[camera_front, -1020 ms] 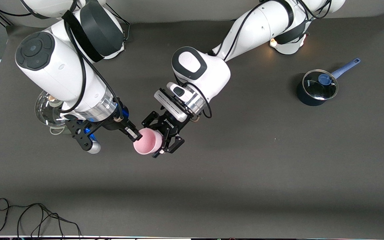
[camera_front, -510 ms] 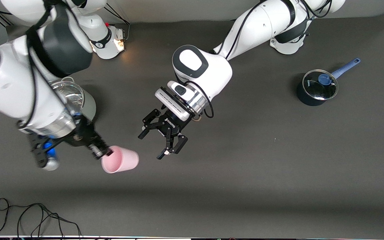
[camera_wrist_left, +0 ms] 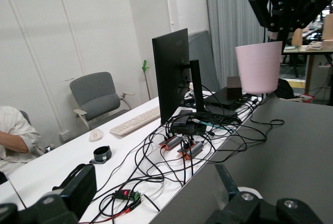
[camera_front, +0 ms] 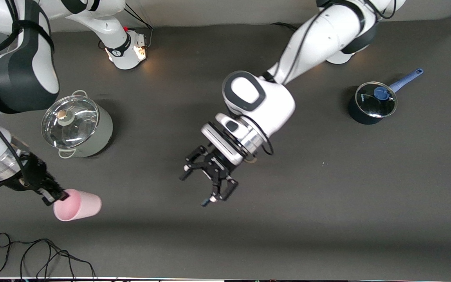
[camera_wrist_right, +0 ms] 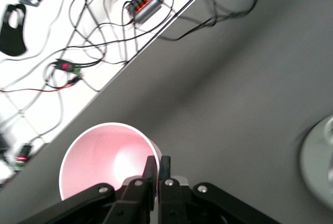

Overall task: Transfer pink cup from left to right arm
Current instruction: 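Open the left gripper while the right gripper pulls the cup away, then withdraw the left gripper while the right gripper lowers the cup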

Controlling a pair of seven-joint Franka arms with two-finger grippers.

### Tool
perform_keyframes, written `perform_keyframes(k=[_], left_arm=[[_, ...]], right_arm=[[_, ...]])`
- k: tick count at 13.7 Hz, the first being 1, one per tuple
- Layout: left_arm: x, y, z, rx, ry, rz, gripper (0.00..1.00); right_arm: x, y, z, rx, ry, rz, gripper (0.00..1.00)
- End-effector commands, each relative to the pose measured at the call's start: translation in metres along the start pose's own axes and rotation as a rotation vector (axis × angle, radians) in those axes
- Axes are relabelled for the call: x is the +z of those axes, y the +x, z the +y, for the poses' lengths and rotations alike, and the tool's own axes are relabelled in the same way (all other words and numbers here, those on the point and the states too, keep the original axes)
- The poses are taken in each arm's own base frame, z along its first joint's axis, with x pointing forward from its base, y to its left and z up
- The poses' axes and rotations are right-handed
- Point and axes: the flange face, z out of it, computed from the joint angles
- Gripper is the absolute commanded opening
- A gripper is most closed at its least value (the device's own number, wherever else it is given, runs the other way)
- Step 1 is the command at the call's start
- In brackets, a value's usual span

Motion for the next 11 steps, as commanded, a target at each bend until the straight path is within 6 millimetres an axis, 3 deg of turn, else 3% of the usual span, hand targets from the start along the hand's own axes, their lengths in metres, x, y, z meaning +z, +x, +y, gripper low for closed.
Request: perform_keyframes(k=[1,4,7,8,11], left_arm=[[-0.025,-0.008,-0.036,0.037,-0.094,-0.046,1.0],[-0.056,-0.019,-0.1,0.06,-0.225,-0.051,1.0],[-0.104,-0.023,-0.165,0.067,-0.372,-0.041,1.0],[-0.122,-0.025,-0.184,0.08,-0.422,-0.044,1.0],[-0.181,-0.042,-0.243,0.108,-0.564,-0.073,1.0]], right_arm=[[0.01,0.036,0.044,-0.165,-0.071,-0.016,0.0],[0.009,0.076,0.111,-0.321,-0.102,-0.052,0.0],[0.006,0.096,0.152,-0.419,-0.105,-0.055,0.0],[0.01,0.099,0.158,-0.437,-0.099,-0.044,0.0],[0.031,0.083,0.179,-0.494,-0.074,0.024,0.0]])
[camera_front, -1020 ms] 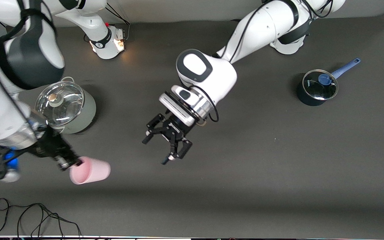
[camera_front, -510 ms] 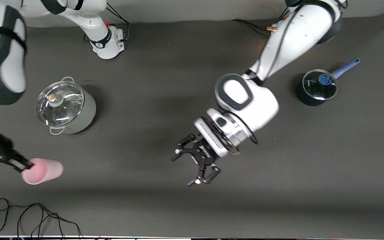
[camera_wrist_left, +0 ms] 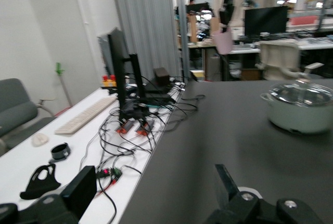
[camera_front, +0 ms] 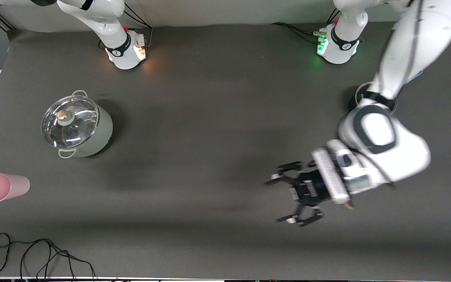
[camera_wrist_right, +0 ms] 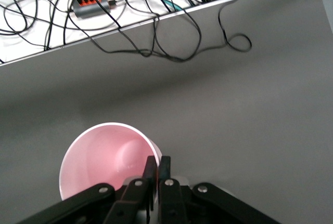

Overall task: Transfer pink cup from left to right arm
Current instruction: 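Withdraw the left gripper while the right gripper lowers the cup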

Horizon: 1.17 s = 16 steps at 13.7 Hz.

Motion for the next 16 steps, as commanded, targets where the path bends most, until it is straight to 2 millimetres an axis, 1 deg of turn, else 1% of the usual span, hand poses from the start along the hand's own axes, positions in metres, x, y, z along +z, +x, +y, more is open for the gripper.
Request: perform_keyframes(k=[1,2,3,4,5,6,7,8,10,11,13,14,16], left_arm=[[-0.06,-0.014,0.004,-0.01,-0.123,-0.071,1.0],[-0.083,-0.024,0.001,-0.017,-0.174,-0.11,1.0],[-0.102,-0.032,0.001,-0.03,-0.221,-0.159,1.0],[-0.123,-0.035,0.002,-0.044,-0.253,-0.22,1.0],[-0.141,-0.033,0.005,-0.065,-0.281,-0.282,1.0],[-0.16,-0.03,0.011,-0.084,-0.312,-0.369,1.0],[-0.177,-0.027,0.017,-0.112,-0.338,-0.46,1.0],[-0.193,-0.02,0.022,-0.148,-0.345,-0.545,1.0],[-0.218,0.005,0.036,-0.212,-0.321,-0.711,1.0],[-0.229,0.019,0.042,-0.234,-0.291,-0.801,1.0],[-0.243,0.041,0.054,-0.276,-0.242,-0.955,1.0],[-0.249,0.054,0.06,-0.301,-0.198,-1.028,1.0],[-0.258,0.079,0.069,-0.358,-0.078,-1.141,1.0]], right_arm=[[0.02,-0.041,0.009,-0.099,0.004,0.041,0.0],[0.031,-0.049,0.01,-0.159,0.004,0.047,0.0],[0.043,-0.051,0.022,-0.21,0.0,0.032,0.0],[0.051,-0.052,0.025,-0.28,0.014,0.013,0.0],[0.063,-0.056,0.023,-0.32,0.051,-0.007,0.0],[0.081,-0.058,0.024,-0.339,0.082,-0.022,0.0],[0.102,-0.056,0.021,-0.362,0.091,-0.015,0.0],[0.122,-0.056,0.013,-0.371,0.095,0.001,0.0],[0.147,-0.063,0.012,-0.376,0.096,0.002,0.0],[0.163,-0.064,0.007,-0.382,0.098,0.002,0.0],[0.209,-0.071,0.002,-0.404,0.101,-0.003,0.0],[0.227,-0.077,0.006,-0.398,0.1,0.006,0.0],[0.257,-0.086,0.008,-0.395,0.1,0.025,0.0]])
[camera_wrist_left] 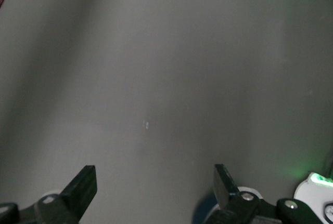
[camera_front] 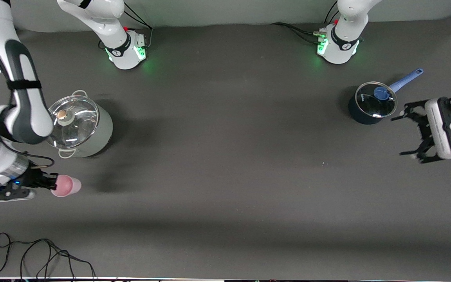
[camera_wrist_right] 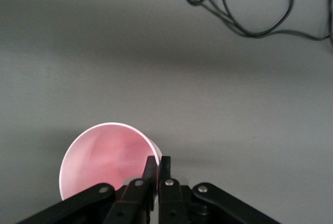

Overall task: Transfer pink cup from left to right arm
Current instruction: 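Withdraw the left gripper while the right gripper lowers the cup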

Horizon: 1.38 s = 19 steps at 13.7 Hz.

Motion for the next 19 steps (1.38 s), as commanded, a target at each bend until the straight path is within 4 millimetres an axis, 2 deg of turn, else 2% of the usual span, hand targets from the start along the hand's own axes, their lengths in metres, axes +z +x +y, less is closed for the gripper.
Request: perform_keyframes(k=[1,4,6,10,12,17,19], left_arm=[[-0.025,0.002,0.03,-0.18,0.109,-0.135,1.0],[-0.043,-0.002,0.036,-0.361,0.191,-0.184,1.0],[-0.047,-0.006,0.037,-0.465,0.229,-0.211,1.0],[-0.052,-0.009,0.039,-0.645,0.26,-0.193,1.0],[-0.05,-0.005,0.04,-0.782,0.274,-0.179,1.0],[-0.031,0.008,0.046,-1.098,0.254,-0.193,1.0],[-0.023,0.009,0.046,-1.143,0.239,-0.21,1.0]], right_arm=[[0.03,-0.01,0.002,-0.026,0.006,0.034,0.0],[0.047,-0.01,0.002,-0.009,0.015,0.05,0.0],[0.056,-0.01,0.001,0.032,0.041,0.069,0.0],[0.062,-0.01,0.003,0.037,0.037,0.088,0.0],[0.072,-0.012,0.004,0.042,0.033,0.099,0.0],[0.079,-0.014,0.003,0.044,0.035,0.099,0.0],[0.078,-0.014,0.004,0.044,0.034,0.099,0.0]])
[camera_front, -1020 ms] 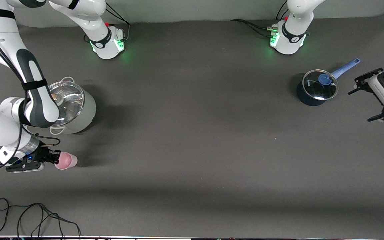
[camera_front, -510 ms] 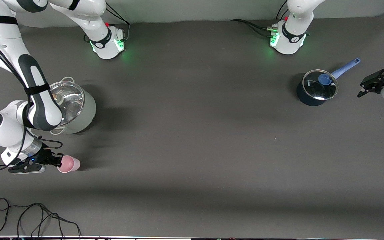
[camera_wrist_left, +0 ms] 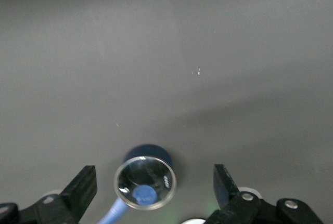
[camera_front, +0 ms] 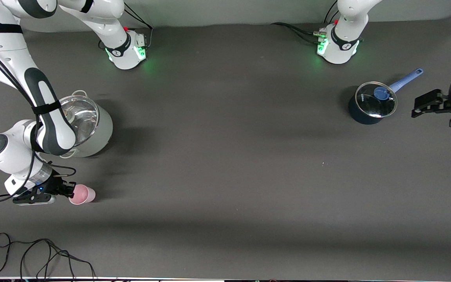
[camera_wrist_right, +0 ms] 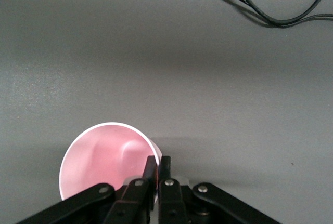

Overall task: Transfer pink cup from left to right arm
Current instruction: 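Withdraw the left gripper while the right gripper lowers the cup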

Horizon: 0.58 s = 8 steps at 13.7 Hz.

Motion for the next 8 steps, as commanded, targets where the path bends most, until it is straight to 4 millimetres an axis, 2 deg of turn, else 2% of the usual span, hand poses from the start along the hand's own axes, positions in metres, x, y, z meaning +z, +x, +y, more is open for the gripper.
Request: perform_keyframes(k=[1,2,3,7,8], left_arm=[[0.0085,-0.003,0.0088,-0.071,0.022,-0.037,1.0],[0.0107,-0.0021,0.0099,-0.071,0.02,-0.042,1.0],[0.0165,-0.0013,0.01,-0.069,0.017,-0.058,1.0],[0.0156,-0.0036,0.0097,-0.07,0.017,-0.065,1.0],[0.0134,-0.0053,0.0168,-0.065,0.029,-0.062,1.0]], right_arm=[[0.0002,-0.001,0.0015,-0.01,0.009,0.017,0.0],[0.0002,-0.0007,0.0005,-0.012,0.01,0.014,0.03],[-0.0007,-0.0007,0.0014,-0.028,0.01,0.014,0.11],[-0.0054,-0.001,0.004,-0.039,0.016,-0.011,0.5],[-0.0064,-0.0015,0.0069,-0.035,0.016,-0.015,0.56]])
